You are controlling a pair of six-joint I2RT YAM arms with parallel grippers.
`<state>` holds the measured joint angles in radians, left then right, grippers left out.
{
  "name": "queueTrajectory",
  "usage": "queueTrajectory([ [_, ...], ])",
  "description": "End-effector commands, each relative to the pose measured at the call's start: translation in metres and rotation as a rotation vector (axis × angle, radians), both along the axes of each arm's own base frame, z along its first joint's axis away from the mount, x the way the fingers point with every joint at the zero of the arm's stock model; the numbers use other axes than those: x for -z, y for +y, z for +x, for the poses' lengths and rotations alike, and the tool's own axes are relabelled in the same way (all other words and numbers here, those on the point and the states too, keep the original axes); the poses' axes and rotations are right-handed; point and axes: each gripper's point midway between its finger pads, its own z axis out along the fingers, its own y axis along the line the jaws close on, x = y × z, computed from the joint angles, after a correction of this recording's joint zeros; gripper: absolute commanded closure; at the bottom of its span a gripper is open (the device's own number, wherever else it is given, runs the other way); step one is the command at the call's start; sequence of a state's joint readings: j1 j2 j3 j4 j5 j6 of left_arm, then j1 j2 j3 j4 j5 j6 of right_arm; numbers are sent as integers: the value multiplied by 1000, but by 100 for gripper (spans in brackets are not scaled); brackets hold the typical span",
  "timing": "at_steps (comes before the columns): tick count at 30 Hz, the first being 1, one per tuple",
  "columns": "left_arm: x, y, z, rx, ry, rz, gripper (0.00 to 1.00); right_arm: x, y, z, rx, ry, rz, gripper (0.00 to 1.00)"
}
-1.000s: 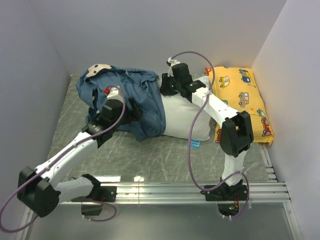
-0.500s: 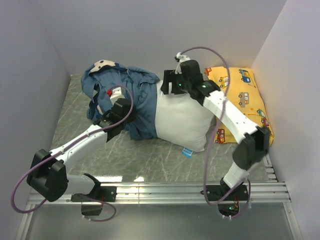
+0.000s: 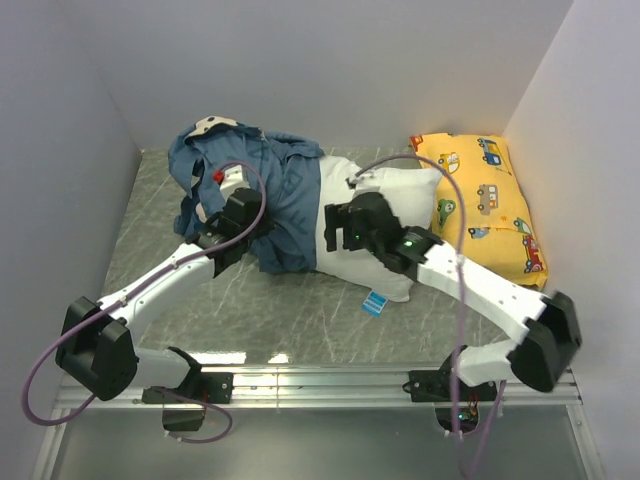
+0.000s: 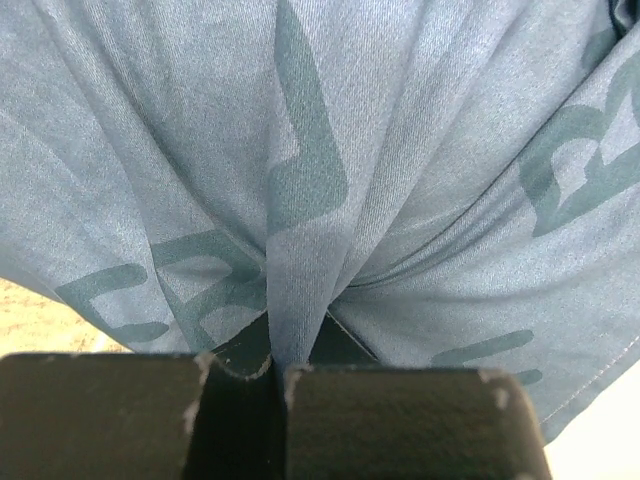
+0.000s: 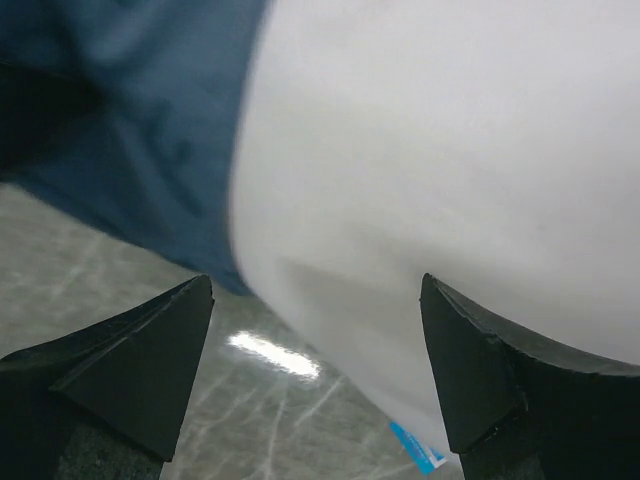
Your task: Remove the pillowcase from the pillow
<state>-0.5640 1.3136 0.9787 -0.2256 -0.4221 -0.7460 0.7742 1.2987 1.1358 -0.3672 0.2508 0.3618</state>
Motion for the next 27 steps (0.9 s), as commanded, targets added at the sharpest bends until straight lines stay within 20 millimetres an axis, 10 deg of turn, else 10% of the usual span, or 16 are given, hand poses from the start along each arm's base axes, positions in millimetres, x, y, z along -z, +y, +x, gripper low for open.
queueTrajectory([
  [1, -17, 1, -1, -2, -9, -8, 100, 45, -7, 18, 110, 29, -68, 9],
  [8, -37, 15, 0, -33, -35, 30, 100, 120, 15, 40, 72, 174, -181, 26],
  [9, -43, 17, 3, -34, -42, 35, 100, 123, 12, 41, 79, 198, -183, 70],
  [10, -44, 26, 6, -46, -41, 30, 100, 125, 5, 46, 103, 208, -183, 84],
  [13, -49, 54, 14, -76, -40, 7, 100, 112, -8, 48, 129, 198, -164, 100],
  [24, -36, 265, 19, -477, -42, -217, 100, -8, -86, 39, 268, 45, -106, 100],
  [27, -36, 294, 14, -528, -57, -273, 100, -29, -98, 33, 285, 11, -83, 100],
])
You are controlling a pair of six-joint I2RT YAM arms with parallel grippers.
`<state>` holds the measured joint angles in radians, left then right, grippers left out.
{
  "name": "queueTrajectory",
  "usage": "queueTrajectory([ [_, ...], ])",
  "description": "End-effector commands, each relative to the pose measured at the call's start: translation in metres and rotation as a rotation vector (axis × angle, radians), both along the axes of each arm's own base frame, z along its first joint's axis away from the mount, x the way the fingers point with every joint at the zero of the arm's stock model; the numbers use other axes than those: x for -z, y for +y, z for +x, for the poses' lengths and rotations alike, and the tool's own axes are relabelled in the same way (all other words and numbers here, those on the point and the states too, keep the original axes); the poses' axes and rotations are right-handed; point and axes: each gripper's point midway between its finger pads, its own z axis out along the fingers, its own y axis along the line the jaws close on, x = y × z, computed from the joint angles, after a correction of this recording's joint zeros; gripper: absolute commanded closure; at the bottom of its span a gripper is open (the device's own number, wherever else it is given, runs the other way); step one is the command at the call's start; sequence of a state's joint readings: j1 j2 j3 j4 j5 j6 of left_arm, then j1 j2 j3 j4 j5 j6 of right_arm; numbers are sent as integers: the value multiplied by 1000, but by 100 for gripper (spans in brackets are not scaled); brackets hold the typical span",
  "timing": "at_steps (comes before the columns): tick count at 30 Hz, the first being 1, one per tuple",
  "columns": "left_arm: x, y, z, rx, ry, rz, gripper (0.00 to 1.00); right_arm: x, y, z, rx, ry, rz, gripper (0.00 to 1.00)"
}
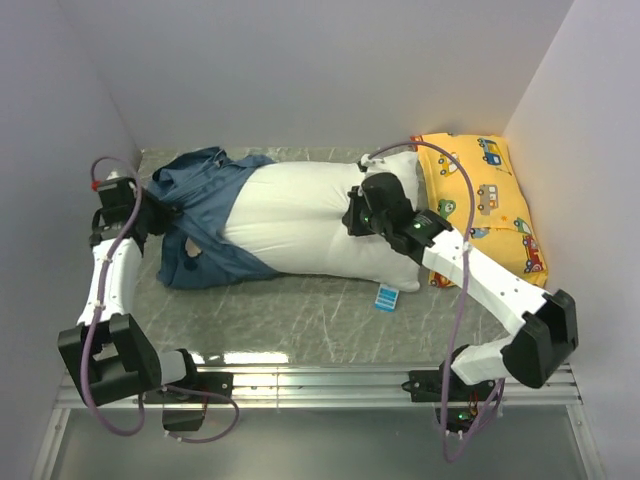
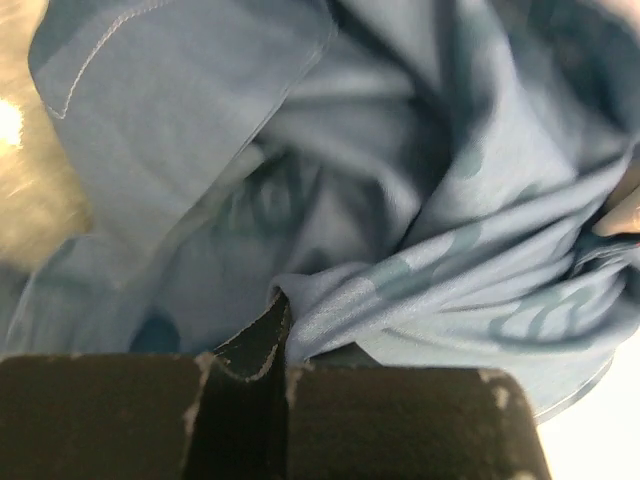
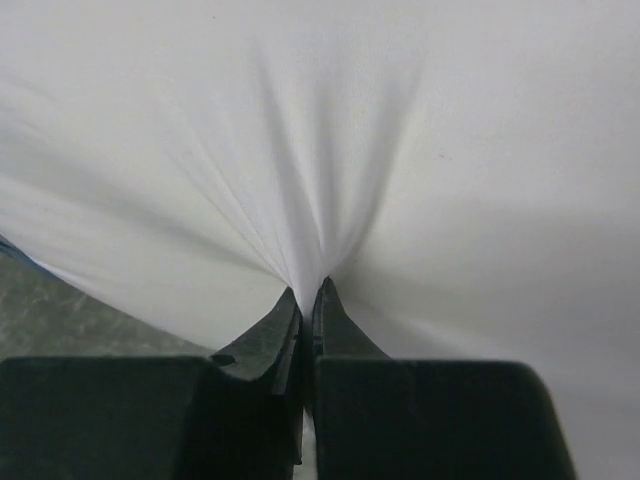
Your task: Remove the pillowcase from the pillow
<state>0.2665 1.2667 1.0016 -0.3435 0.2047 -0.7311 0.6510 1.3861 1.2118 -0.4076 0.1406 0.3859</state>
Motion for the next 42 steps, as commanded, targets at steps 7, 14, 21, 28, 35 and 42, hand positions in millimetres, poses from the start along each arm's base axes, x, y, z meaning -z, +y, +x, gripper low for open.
queueTrajectory([
  [7, -20, 24, 30, -29, -75, 115, 99, -28, -66, -4, 152, -42, -62, 100],
  [14, 18, -55, 31, 111, -15, 137, 100, -29, -34, -10, 60, -83, -98, 40],
  [21, 29, -82, 32, 167, 6, 134, 99, -41, 39, -53, -145, -195, -171, 14],
  [28, 10, -90, 36, 204, -9, 157, 99, 32, 98, -51, -257, -130, -342, 9],
  [35, -15, -112, 37, 301, -34, 213, 87, 92, 112, -32, -250, 22, -382, 75],
  [42, -52, -116, 16, 267, -96, 294, 8, 61, 110, -22, -287, 114, -90, 100],
])
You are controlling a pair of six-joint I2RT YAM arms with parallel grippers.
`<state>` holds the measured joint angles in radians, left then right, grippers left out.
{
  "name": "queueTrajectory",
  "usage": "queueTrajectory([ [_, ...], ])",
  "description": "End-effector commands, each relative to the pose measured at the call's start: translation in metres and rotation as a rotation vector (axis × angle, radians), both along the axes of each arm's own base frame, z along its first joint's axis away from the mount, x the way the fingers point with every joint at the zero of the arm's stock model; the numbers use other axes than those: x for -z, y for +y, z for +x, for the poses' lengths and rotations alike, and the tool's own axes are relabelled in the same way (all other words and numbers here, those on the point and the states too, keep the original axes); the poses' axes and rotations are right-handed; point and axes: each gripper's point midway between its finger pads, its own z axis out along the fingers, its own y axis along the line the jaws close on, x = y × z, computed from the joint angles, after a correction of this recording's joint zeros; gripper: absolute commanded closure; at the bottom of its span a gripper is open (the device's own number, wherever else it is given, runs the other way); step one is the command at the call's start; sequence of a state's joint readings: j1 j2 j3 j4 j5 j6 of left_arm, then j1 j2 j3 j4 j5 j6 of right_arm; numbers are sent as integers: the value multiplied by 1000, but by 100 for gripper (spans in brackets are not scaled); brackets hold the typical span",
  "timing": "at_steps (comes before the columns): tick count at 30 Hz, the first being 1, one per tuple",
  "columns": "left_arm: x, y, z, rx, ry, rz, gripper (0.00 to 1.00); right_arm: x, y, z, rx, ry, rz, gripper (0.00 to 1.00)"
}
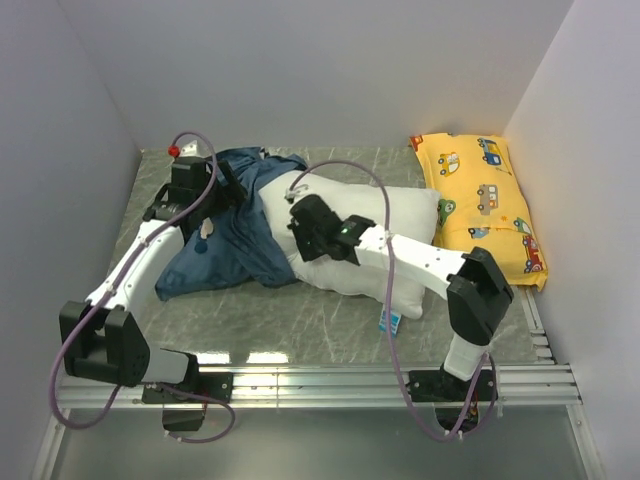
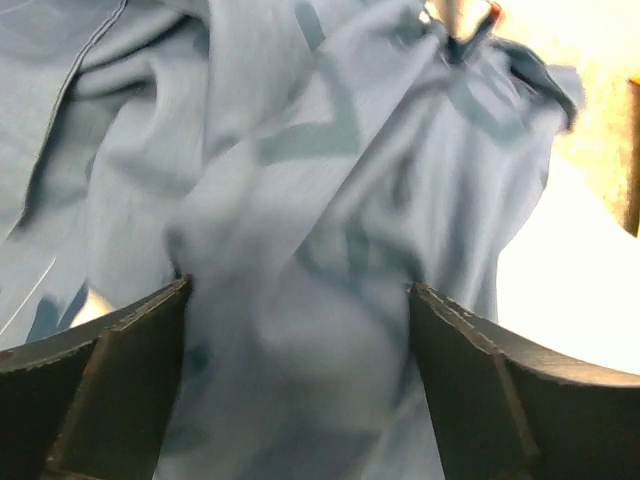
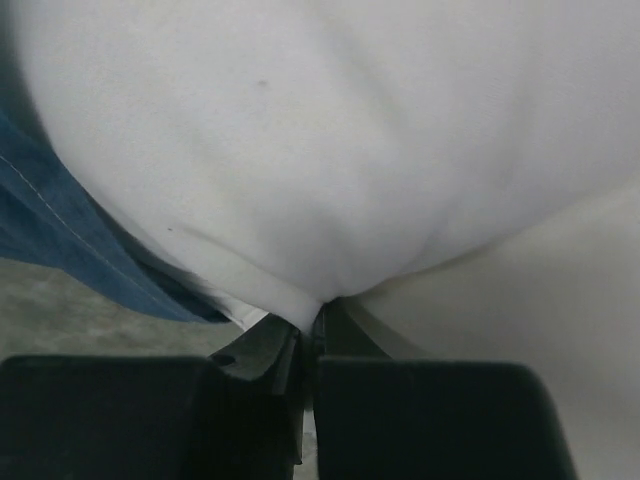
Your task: Remove the pillowcase from the pillow
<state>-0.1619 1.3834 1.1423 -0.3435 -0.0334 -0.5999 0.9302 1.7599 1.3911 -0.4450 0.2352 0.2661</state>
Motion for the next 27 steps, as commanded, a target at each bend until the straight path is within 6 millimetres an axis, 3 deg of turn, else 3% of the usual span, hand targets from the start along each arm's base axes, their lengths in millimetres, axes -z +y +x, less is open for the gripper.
queueTrajectory([
  [1, -46, 9, -18, -43, -92, 45, 7, -30, 1, 13, 11, 79, 228, 100],
  [3, -61, 22, -30, -98, -137, 65, 5, -41, -5, 17, 8, 89, 282, 100],
  [5, -59, 35, -40, -152, -135, 94, 5, -49, -10, 22, 24, 69, 278, 100],
  [9, -68, 41, -63, -166, -177, 82, 5, -58, -9, 24, 15, 75, 309, 100],
  [16, -28, 41, -76, -160, -86, 87, 6, -77, -7, 24, 8, 63, 350, 100],
  [21, -16, 43, -82, -171, -74, 86, 10, -100, -6, 30, 4, 40, 357, 100],
  [27, 0, 27, -73, -89, -51, 66, 6, -120, -2, 33, -7, 23, 374, 100],
])
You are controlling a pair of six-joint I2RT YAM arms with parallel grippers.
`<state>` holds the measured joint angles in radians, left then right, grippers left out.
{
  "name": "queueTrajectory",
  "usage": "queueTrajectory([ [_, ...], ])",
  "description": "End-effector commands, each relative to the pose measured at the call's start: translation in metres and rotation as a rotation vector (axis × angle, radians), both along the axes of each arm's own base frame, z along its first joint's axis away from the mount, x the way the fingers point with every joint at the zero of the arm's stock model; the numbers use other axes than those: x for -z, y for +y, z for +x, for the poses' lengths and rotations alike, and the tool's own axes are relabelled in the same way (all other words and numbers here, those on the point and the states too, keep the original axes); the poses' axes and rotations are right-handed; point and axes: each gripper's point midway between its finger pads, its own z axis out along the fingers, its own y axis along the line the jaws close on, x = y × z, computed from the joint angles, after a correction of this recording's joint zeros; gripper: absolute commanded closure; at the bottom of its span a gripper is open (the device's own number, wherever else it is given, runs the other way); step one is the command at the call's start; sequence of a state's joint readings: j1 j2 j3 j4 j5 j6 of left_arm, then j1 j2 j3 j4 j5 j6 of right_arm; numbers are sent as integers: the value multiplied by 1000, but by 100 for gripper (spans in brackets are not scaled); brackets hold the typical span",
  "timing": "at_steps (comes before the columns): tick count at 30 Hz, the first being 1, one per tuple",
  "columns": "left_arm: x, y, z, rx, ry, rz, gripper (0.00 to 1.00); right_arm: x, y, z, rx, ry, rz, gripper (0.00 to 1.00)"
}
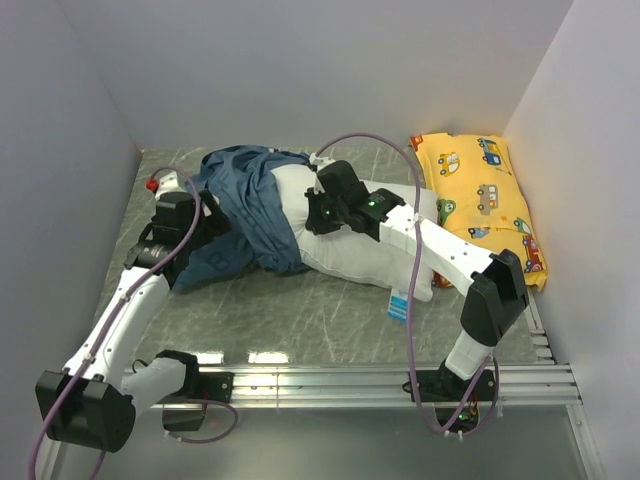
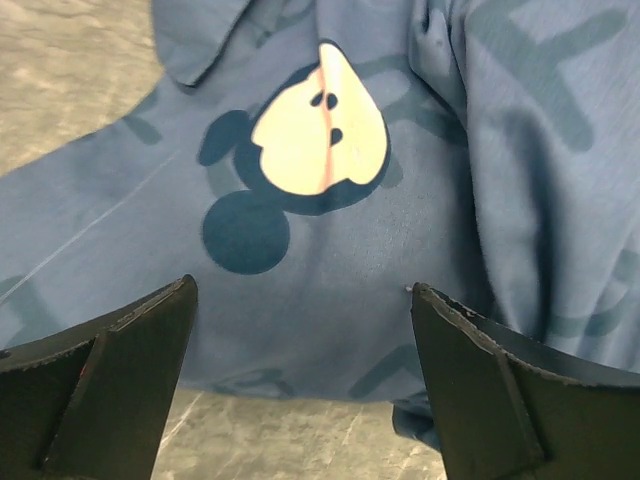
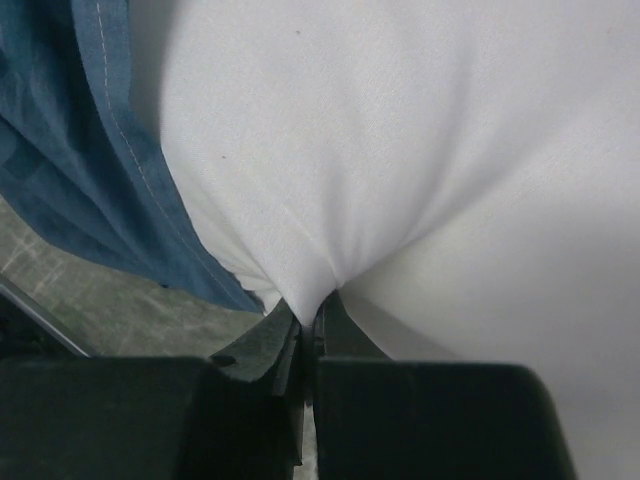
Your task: Remove the pillowcase from the pillow
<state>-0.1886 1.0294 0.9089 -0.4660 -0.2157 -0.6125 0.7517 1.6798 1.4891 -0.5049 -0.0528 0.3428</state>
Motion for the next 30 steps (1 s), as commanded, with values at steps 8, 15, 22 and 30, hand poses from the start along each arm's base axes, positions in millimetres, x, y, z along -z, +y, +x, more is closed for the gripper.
queueTrajectory([
  [8, 6, -13, 24, 41, -16, -34, 46, -77, 6, 7, -4, -121, 120, 100],
  [15, -14, 37, 20, -163, -29, 24, 98, -82, -12, 8, 32, -136, 121, 100],
  [22, -30, 136, 11, -439, -78, 23, 99, -96, -42, 0, 67, -154, 165, 100],
  [30, -29, 195, 11, -620, -107, -49, 100, -117, -85, -11, 136, -192, 200, 100],
])
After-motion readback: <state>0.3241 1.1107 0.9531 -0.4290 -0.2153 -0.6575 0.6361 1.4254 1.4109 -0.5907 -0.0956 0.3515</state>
